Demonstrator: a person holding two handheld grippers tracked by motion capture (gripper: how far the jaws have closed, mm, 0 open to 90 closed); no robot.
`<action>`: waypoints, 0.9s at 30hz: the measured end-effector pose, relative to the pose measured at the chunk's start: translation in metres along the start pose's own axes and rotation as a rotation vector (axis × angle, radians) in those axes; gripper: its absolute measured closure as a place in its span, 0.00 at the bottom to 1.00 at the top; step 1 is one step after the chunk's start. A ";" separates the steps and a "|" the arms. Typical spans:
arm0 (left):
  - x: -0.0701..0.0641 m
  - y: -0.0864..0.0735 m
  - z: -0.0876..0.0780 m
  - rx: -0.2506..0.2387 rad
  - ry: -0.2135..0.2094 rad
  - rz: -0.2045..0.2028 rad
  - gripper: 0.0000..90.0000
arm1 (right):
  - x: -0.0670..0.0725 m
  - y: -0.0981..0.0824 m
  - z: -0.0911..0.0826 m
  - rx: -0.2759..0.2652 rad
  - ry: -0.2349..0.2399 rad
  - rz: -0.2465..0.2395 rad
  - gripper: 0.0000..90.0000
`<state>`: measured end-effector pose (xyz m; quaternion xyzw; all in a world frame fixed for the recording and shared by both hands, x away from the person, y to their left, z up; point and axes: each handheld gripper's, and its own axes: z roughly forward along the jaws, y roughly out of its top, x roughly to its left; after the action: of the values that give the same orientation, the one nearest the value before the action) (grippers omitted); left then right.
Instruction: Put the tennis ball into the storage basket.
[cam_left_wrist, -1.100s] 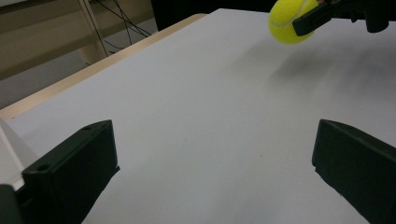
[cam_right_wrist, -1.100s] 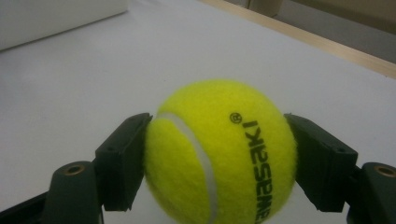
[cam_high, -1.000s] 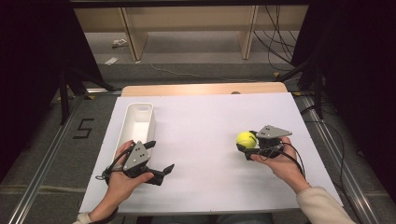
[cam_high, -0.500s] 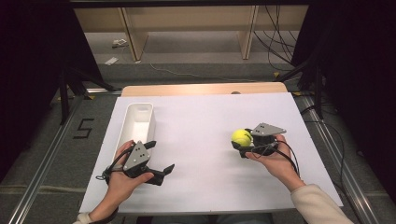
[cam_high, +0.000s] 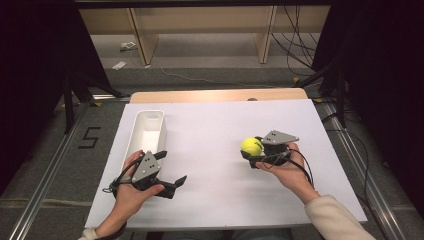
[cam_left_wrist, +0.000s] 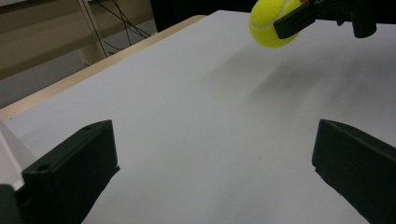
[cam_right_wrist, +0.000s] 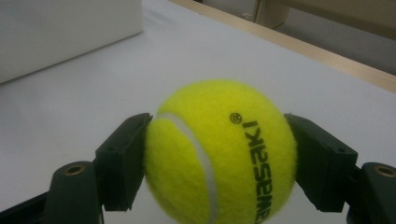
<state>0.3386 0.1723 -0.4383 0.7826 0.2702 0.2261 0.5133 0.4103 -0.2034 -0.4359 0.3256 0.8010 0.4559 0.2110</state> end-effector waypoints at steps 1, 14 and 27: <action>0.000 0.000 0.000 0.000 0.001 0.000 0.00 | 0.001 0.001 0.001 -0.002 0.004 -0.001 0.30; 0.000 0.000 0.000 0.001 0.001 -0.002 0.00 | 0.007 0.006 0.006 -0.012 0.024 0.001 0.30; 0.001 0.000 0.000 0.001 0.000 -0.002 0.00 | 0.010 0.011 0.010 -0.024 0.030 0.002 0.30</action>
<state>0.3389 0.1729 -0.4384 0.7823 0.2713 0.2255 0.5134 0.4131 -0.1863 -0.4322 0.3171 0.7983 0.4705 0.2022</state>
